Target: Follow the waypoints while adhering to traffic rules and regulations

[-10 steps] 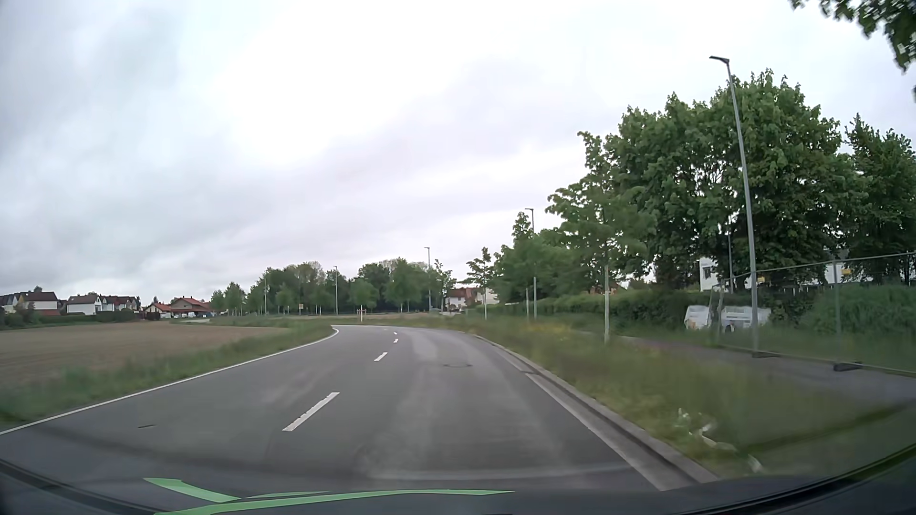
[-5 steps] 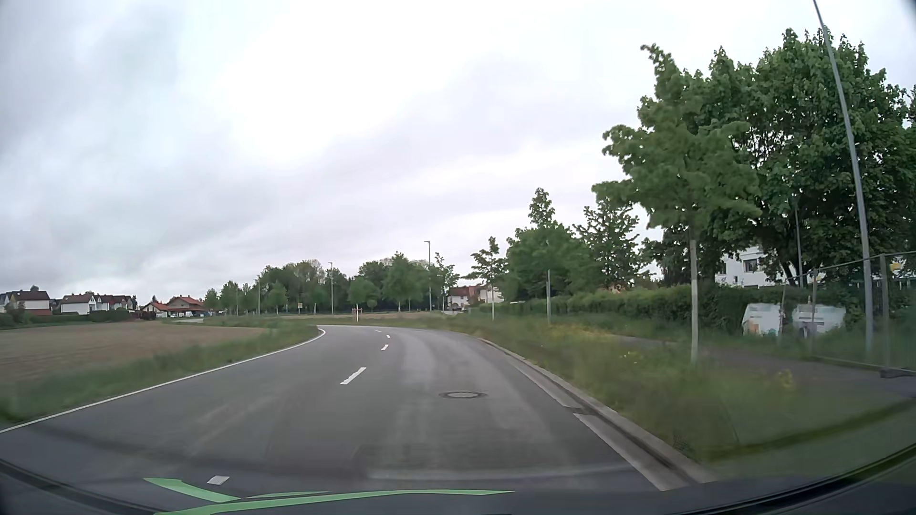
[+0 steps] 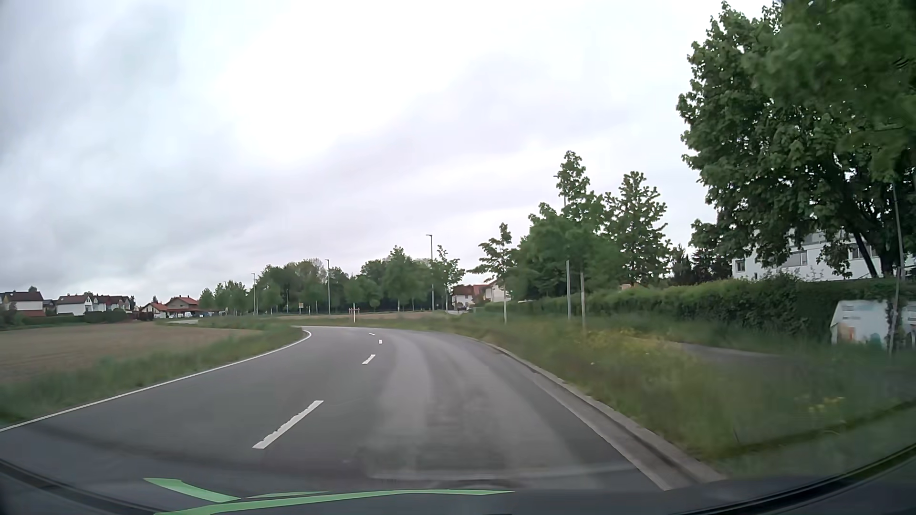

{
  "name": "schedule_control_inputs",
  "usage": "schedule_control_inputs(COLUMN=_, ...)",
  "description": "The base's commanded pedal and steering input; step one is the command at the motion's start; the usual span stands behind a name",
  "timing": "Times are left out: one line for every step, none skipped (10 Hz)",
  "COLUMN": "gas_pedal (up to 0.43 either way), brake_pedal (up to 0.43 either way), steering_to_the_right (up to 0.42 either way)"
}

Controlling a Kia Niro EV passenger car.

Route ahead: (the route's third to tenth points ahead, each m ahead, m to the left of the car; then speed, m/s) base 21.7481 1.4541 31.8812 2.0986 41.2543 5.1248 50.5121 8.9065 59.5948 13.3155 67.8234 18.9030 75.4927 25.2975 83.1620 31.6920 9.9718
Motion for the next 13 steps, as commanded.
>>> schedule_control_inputs(gas_pedal=0.067, brake_pedal=0.000, steering_to_the_right=-0.015)
schedule_control_inputs(gas_pedal=0.067, brake_pedal=0.000, steering_to_the_right=-0.015)
schedule_control_inputs(gas_pedal=0.067, brake_pedal=0.000, steering_to_the_right=-0.017)
schedule_control_inputs(gas_pedal=0.059, brake_pedal=0.000, steering_to_the_right=-0.019)
schedule_control_inputs(gas_pedal=0.059, brake_pedal=0.000, steering_to_the_right=-0.021)
schedule_control_inputs(gas_pedal=0.059, brake_pedal=0.000, steering_to_the_right=-0.021)
schedule_control_inputs(gas_pedal=0.059, brake_pedal=0.000, steering_to_the_right=-0.022)
schedule_control_inputs(gas_pedal=0.059, brake_pedal=0.000, steering_to_the_right=-0.024)
schedule_control_inputs(gas_pedal=0.059, brake_pedal=0.000, steering_to_the_right=-0.025)
schedule_control_inputs(gas_pedal=0.059, brake_pedal=0.000, steering_to_the_right=-0.026)
schedule_control_inputs(gas_pedal=0.059, brake_pedal=0.000, steering_to_the_right=-0.026)
schedule_control_inputs(gas_pedal=0.059, brake_pedal=0.000, steering_to_the_right=-0.027)
schedule_control_inputs(gas_pedal=0.059, brake_pedal=0.000, steering_to_the_right=-0.027)
